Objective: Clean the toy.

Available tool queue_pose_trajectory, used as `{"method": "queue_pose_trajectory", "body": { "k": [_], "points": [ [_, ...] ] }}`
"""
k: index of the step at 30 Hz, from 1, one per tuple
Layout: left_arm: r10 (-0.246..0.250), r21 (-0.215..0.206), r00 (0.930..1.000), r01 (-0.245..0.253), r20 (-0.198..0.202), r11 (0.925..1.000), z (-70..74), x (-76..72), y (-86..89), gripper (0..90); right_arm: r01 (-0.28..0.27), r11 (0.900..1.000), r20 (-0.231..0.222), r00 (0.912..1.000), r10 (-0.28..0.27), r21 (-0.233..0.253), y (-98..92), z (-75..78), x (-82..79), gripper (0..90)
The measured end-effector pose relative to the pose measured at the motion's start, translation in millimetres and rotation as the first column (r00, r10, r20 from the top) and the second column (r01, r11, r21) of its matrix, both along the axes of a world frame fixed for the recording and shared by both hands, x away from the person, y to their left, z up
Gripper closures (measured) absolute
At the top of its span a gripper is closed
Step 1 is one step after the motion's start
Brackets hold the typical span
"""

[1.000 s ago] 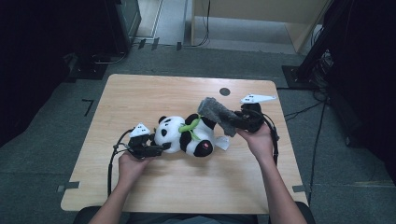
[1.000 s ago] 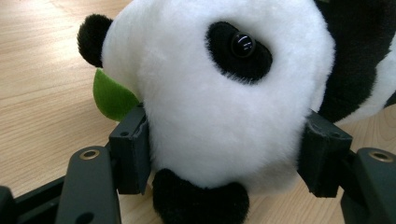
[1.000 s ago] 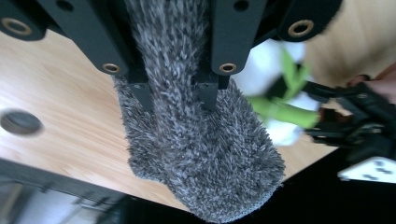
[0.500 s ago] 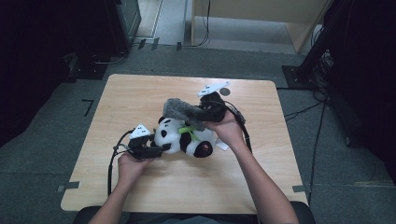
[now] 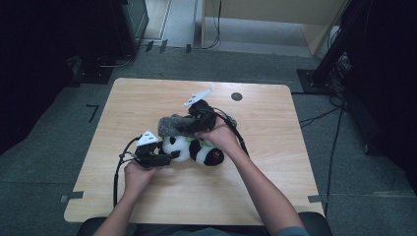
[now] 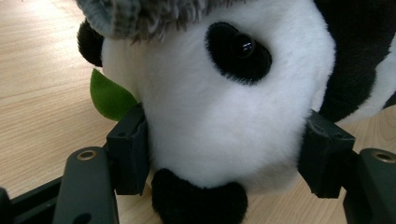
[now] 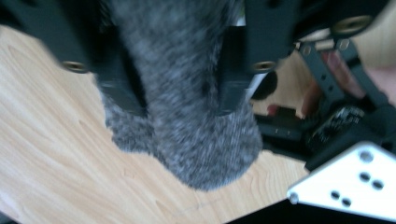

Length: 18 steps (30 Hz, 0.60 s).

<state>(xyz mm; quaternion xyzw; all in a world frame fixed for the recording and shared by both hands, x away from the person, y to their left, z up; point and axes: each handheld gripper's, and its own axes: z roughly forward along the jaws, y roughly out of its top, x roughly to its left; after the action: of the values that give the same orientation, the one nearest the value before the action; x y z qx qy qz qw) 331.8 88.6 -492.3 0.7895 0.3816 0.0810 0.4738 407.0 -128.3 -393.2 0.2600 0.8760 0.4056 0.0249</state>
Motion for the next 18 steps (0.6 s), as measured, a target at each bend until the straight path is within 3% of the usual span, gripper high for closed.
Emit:
{"method": "queue_pose_trajectory", "body": {
  "k": [2,3,6,10,14,18],
  "points": [
    [0.002,-0.001,1.0000,-0.003,-0.001,1.0000,0.0,0.2,0.0,30.2,-0.001,1.000,-0.011,0.9999,0.001,0.006,2.5,-0.9,1.4,59.1],
    [0.006,0.001,1.0000,-0.006,-0.004,1.0000,0.0,0.2,0.0,30.4,0.002,1.000,-0.018,0.9998,-0.002,-0.011,6.3,-4.3,2.3,66.2],
    [0.013,-0.001,0.9999,-0.013,-0.012,0.9999,-0.3,0.3,0.1,31.4,0.008,1.000,-0.030,0.9995,-0.009,-0.025,8.8,-8.0,1.8,71.8],
    [0.018,0.005,0.9998,-0.018,-0.011,0.9998,0.0,-0.8,-1.3,33.0,0.013,0.999,-0.039,0.9991,-0.014,-0.037,6.8,-6.7,-0.3,74.7],
    [0.019,0.007,0.9998,-0.019,-0.010,0.9998,-0.2,-1.2,-0.9,33.5,0.003,0.997,-0.007,1.0000,-0.004,-0.080,-1.6,-2.2,-7.1,75.2],
    [0.022,0.004,0.9997,-0.021,-0.014,0.9998,-0.1,-1.2,-0.9,33.6,0.021,0.996,0.002,0.9998,-0.021,-0.087,-13.8,-2.0,-11.2,75.2]
  ]
}}
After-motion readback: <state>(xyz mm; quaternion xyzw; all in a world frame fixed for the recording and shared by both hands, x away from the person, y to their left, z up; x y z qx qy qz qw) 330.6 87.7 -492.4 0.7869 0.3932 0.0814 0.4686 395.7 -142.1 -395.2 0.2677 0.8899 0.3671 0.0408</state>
